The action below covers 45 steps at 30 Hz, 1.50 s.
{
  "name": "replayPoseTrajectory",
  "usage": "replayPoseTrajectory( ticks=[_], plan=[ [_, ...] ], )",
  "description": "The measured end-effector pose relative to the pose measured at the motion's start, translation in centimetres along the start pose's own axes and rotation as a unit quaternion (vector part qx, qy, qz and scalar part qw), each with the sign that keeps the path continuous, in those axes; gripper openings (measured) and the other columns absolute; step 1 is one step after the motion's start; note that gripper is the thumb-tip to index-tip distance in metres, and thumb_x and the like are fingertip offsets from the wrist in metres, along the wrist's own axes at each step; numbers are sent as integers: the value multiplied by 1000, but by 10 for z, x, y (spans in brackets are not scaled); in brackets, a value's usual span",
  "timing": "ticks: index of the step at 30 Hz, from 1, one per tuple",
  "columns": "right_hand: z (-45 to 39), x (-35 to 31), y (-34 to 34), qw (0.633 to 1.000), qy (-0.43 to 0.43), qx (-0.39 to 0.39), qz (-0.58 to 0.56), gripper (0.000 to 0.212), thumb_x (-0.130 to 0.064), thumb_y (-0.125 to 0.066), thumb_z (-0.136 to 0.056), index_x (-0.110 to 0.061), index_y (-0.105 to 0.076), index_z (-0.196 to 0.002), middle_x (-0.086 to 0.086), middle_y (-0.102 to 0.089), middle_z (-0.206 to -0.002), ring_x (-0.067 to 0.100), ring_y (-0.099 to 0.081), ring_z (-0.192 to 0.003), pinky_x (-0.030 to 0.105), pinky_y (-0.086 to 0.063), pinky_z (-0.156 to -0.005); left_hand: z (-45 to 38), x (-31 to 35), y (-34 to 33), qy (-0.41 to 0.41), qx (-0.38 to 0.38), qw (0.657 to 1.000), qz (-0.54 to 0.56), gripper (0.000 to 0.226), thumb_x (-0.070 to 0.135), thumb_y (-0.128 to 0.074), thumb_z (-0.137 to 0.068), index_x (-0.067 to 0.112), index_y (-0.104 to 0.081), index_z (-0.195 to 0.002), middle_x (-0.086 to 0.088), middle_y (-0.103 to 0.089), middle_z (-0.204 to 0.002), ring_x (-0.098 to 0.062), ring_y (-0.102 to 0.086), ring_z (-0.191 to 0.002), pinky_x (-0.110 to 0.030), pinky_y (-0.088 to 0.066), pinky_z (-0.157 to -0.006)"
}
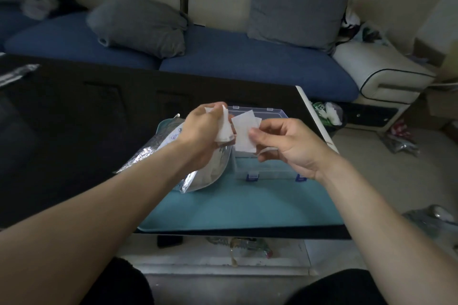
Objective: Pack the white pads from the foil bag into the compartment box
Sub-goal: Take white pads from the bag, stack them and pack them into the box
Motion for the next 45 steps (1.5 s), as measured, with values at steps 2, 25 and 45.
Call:
replayPoseTrajectory(
  ticks=[2, 25, 45],
  plan=[
    [-2, 1, -4, 999, 13, 40, 12, 11, -19, -78, -76, -15, -74, -85, 0, -72, -73, 10, -65, -61, 25, -56, -59, 3, -6, -8, 25, -28, 999, -6, 28, 33, -45, -105, 10, -60, -112, -9, -63, -91, -21, -63, -74, -32, -58, -55],
    [-4, -3, -15, 899, 159, 9, 408, 99, -26, -96, -59, -27, -48, -145, -8, -44, -140, 5, -46, -125, 8, -40, -95, 14, -16, -15, 65, -143, 986, -50, 24, -10, -66, -85, -4, -62, -108, -15, -66, -83, -23, -69, -69, -33, -60, -60],
    [-2, -12, -25, 891, 194, 27, 411, 77, -29, -97, -56, -24, -65, -125, -7, -64, -116, 4, -60, -102, 17, -47, -88, 11, -24, -15, 66, -170, 983, 3, 24, -6, -60, -86, -2, -67, -109, -20, -68, -98, -29, -70, -88, -33, -57, -72]
  ],
)
Point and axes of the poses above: each hand's wrist, its own z-axis away from the middle knuckle, its own y-axis out of the back of the hand, x = y × z, the point moved 3 cm from there along -z, towards the middle knuckle
